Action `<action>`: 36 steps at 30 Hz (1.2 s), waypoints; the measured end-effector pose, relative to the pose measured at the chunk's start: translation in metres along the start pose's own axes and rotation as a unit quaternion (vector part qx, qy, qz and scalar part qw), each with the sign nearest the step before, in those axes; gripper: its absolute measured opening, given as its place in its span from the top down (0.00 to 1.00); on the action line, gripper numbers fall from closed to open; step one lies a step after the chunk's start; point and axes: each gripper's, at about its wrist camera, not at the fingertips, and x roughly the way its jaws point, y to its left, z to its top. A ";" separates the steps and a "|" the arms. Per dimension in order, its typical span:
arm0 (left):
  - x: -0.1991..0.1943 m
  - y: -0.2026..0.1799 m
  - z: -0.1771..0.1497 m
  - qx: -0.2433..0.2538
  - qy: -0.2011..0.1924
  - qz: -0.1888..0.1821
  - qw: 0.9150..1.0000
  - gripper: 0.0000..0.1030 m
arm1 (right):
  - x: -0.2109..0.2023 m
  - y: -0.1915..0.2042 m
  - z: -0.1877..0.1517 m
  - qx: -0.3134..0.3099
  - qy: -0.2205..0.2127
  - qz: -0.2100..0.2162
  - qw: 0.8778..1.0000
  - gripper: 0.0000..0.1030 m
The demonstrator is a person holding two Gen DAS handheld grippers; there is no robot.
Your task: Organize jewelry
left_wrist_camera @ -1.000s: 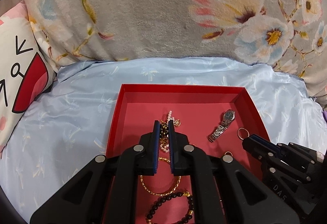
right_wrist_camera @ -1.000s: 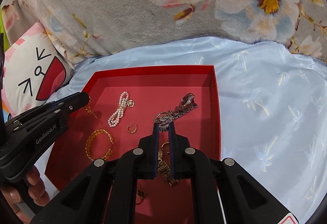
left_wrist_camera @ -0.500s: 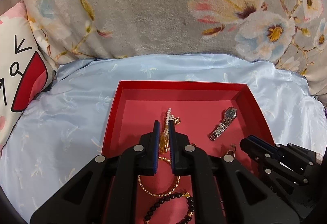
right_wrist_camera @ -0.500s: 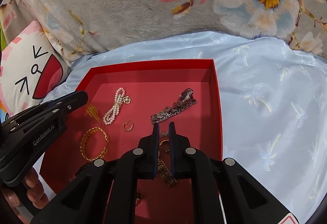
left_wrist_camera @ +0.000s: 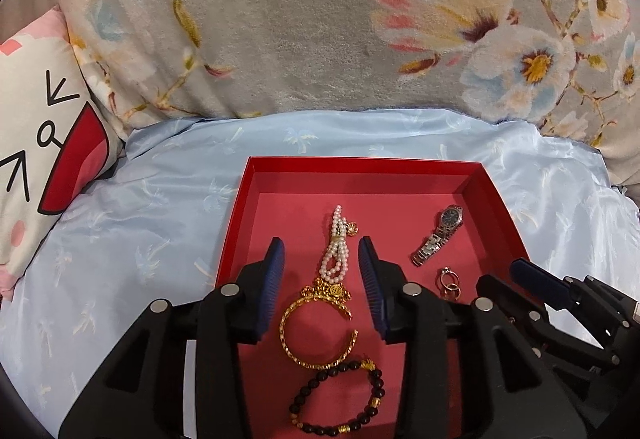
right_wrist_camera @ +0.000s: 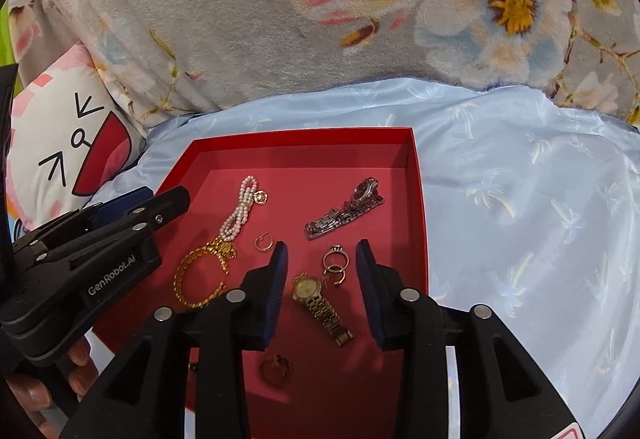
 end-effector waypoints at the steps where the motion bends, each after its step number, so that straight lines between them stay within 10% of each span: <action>1: -0.003 0.000 -0.002 0.000 -0.001 0.000 1.000 0.64 | -0.003 0.002 -0.002 -0.003 -0.001 -0.001 1.000 0.63; 31: -0.073 0.000 -0.095 -0.018 -0.004 0.004 1.000 0.52 | -0.079 0.005 -0.095 0.008 -0.023 -0.033 0.999 0.43; 36: -0.077 0.000 -0.115 -0.023 -0.019 0.018 0.999 0.35 | -0.075 0.009 -0.113 -0.010 -0.031 -0.049 0.998 0.33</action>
